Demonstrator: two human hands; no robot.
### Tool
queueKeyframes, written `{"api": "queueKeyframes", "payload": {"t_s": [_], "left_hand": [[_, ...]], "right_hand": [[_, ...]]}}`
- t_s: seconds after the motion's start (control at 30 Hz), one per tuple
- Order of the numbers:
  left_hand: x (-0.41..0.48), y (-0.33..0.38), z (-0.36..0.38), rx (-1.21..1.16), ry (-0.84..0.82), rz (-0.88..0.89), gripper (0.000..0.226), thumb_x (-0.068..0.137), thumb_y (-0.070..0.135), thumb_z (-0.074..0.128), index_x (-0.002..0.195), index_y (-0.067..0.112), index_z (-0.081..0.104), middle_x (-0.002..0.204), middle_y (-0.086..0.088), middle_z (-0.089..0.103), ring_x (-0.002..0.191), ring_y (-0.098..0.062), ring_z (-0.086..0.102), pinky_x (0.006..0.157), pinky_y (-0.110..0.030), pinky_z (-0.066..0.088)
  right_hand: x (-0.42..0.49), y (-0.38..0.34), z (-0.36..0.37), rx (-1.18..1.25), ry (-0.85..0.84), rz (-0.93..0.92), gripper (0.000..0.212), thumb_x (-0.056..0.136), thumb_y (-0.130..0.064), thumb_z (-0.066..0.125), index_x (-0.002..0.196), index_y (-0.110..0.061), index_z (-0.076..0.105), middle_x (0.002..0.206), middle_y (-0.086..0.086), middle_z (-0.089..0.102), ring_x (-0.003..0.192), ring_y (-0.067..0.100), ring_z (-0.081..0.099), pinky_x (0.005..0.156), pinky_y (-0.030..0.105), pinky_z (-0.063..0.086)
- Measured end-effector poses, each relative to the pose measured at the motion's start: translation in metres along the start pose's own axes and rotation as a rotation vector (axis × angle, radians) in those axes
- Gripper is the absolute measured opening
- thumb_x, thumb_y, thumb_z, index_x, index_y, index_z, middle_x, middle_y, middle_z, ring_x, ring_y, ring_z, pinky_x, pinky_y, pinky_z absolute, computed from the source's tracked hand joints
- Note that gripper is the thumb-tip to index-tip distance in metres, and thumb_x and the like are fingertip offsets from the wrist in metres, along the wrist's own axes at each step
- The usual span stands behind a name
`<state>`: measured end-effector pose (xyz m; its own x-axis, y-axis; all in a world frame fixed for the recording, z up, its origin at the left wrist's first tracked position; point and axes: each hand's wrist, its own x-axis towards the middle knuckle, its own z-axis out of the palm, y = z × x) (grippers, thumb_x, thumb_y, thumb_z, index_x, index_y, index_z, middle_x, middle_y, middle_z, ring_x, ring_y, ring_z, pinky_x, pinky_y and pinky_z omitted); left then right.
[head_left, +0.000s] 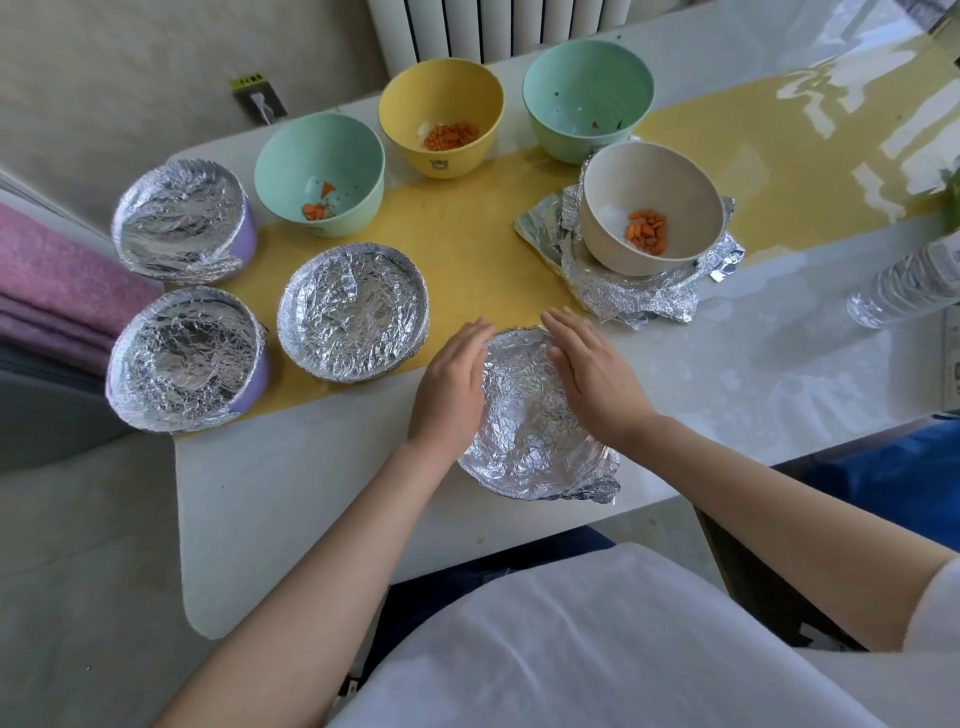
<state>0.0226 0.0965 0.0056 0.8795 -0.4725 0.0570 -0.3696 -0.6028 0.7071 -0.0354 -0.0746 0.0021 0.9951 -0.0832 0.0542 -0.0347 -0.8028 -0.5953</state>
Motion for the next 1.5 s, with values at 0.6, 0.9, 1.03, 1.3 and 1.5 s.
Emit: {"api": "queueKeyframes", "payload": {"t_s": [0.6, 0.9, 1.03, 1.3, 1.5], "left_hand": [[0.029, 0.000, 0.002, -0.144, -0.184, -0.201, 0.029, 0.099, 0.020, 0.044, 0.119, 0.011, 0.063, 0.071, 0.001, 0.063, 0.054, -0.005, 0.052, 0.045, -0.017, 0.029], [0.030, 0.000, 0.004, -0.107, -0.134, -0.193, 0.024, 0.097, 0.016, 0.049, 0.112, 0.011, 0.067, 0.076, -0.011, 0.067, 0.045, 0.001, 0.039, 0.044, -0.010, 0.029], [0.029, 0.001, 0.003, -0.114, -0.120, -0.185, 0.023, 0.096, 0.013, 0.050, 0.112, 0.010, 0.067, 0.068, -0.010, 0.063, 0.041, 0.003, 0.042, 0.041, -0.011, 0.028], [0.027, 0.003, 0.001, -0.080, -0.105, -0.201, 0.027, 0.097, 0.012, 0.047, 0.118, 0.013, 0.064, 0.091, -0.013, 0.070, 0.061, -0.012, 0.054, 0.051, -0.009, 0.035], [-0.011, 0.002, -0.003, 0.106, 0.052, -0.291, 0.054, 0.089, -0.014, 0.036, 0.135, 0.012, 0.047, 0.144, -0.012, 0.042, 0.126, -0.025, 0.047, 0.095, -0.025, 0.038]], "right_hand": [[0.030, 0.002, 0.006, 0.139, -0.082, 0.108, 0.026, 0.098, -0.021, 0.046, 0.111, -0.007, 0.065, 0.093, 0.011, 0.070, 0.081, 0.027, 0.063, 0.063, 0.030, 0.040], [0.032, 0.002, 0.008, 0.146, -0.064, 0.150, 0.019, 0.095, -0.019, 0.054, 0.102, -0.006, 0.067, 0.074, 0.004, 0.064, 0.064, 0.017, 0.052, 0.058, 0.026, 0.033], [0.033, 0.001, 0.007, 0.177, -0.062, 0.157, 0.019, 0.094, -0.017, 0.055, 0.100, -0.006, 0.069, 0.076, 0.006, 0.067, 0.064, 0.015, 0.051, 0.058, 0.021, 0.031], [0.031, -0.003, 0.000, 0.098, -0.146, 0.151, 0.031, 0.099, -0.020, 0.043, 0.125, -0.008, 0.056, 0.114, 0.011, 0.065, 0.099, 0.026, 0.060, 0.073, 0.023, 0.036], [0.009, -0.007, -0.006, 0.097, 0.014, 0.114, 0.037, 0.100, -0.016, 0.037, 0.132, -0.002, 0.048, 0.136, 0.015, 0.050, 0.135, 0.028, 0.037, 0.109, 0.032, 0.026]]}}
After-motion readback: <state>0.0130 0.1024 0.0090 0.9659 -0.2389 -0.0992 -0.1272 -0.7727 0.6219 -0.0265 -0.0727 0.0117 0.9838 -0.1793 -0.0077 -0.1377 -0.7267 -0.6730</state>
